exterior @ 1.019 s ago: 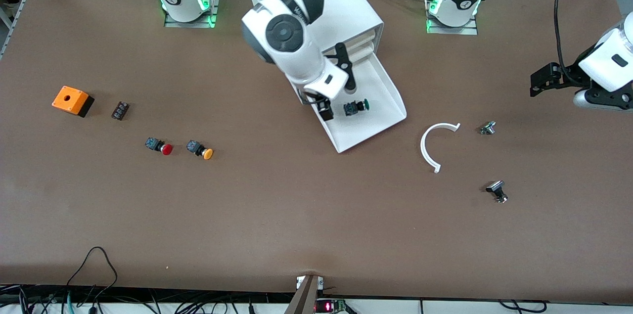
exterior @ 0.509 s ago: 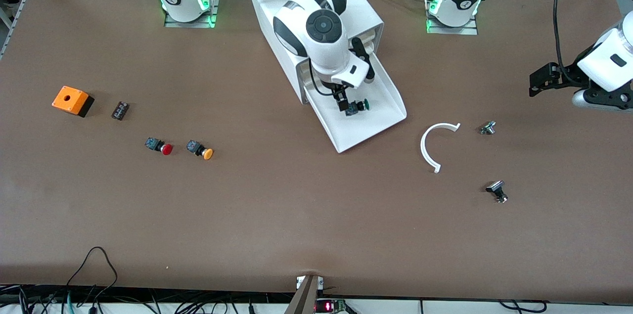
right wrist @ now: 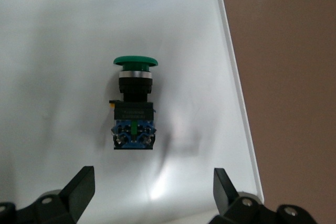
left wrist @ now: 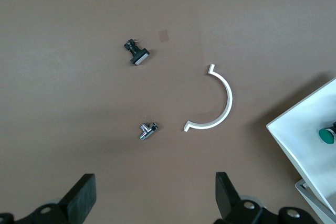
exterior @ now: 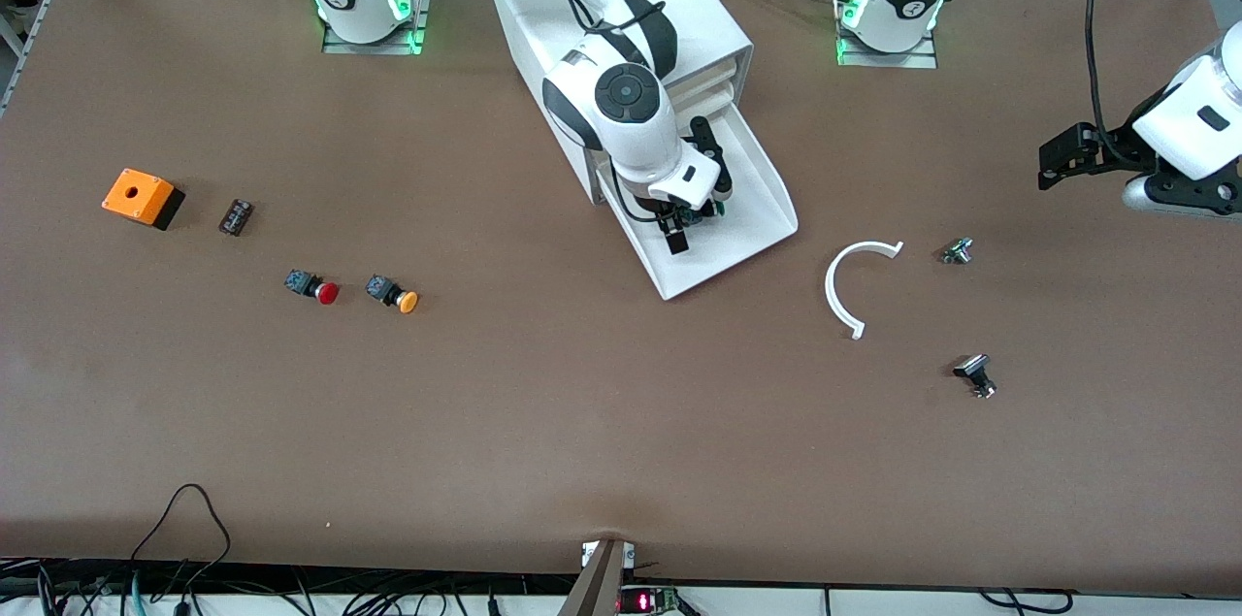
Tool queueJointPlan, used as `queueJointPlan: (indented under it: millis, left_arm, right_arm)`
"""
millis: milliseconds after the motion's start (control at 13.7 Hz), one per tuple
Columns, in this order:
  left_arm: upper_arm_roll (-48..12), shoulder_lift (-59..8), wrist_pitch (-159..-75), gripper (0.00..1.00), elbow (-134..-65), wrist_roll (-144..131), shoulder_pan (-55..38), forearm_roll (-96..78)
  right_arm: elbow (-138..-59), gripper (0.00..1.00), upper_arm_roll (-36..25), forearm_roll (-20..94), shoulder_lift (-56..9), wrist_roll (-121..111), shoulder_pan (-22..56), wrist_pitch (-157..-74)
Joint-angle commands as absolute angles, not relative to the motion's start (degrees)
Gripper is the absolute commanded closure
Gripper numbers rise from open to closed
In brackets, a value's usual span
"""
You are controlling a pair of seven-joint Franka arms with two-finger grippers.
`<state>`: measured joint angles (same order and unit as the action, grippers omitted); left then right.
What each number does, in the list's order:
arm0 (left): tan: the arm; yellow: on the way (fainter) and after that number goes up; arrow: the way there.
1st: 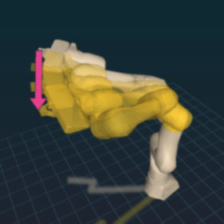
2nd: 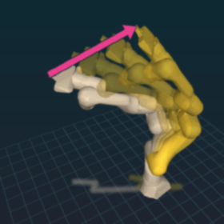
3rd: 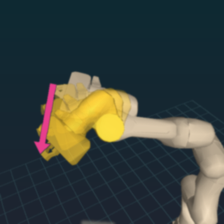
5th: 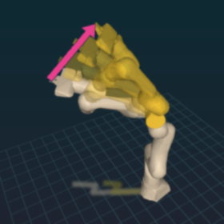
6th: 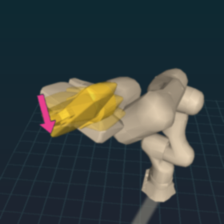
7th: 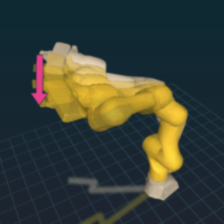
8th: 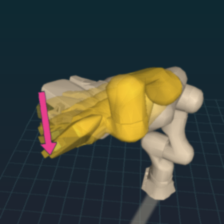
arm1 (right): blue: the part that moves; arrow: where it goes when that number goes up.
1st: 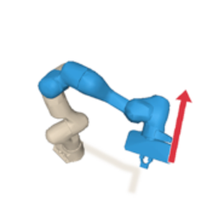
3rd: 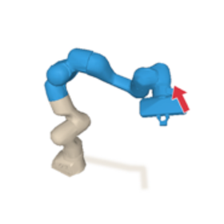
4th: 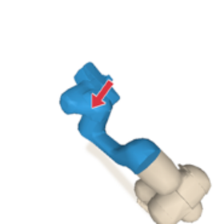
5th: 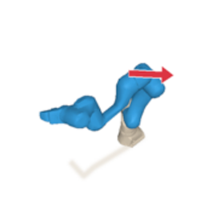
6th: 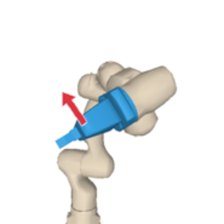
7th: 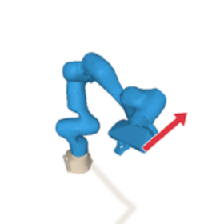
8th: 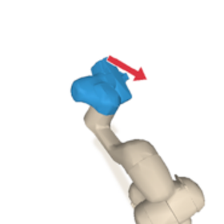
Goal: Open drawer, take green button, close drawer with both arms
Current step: 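Lower the right gripper into the drawer over the green button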
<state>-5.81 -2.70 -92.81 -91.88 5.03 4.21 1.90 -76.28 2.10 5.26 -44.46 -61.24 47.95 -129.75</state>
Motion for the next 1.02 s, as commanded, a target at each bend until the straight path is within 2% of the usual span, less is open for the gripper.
queueJointPlan:
  millis: [0, 946]
  left_arm:
    - [-6.2, -2.3, -93.1, 0.00, -91.8, 4.7, 4.3, 3.1]
    - [-6.2, -2.4, -93.0, 0.00, -91.5, 4.5, 4.2, 3.0]
  right_arm:
    - [-74.4, 0.00, 1.3, 4.7, -45.7, -61.3, 49.8, -130.1]
    - [-74.4, 0.00, -0.3, 4.7, -48.3, -57.1, 54.0, -129.9]
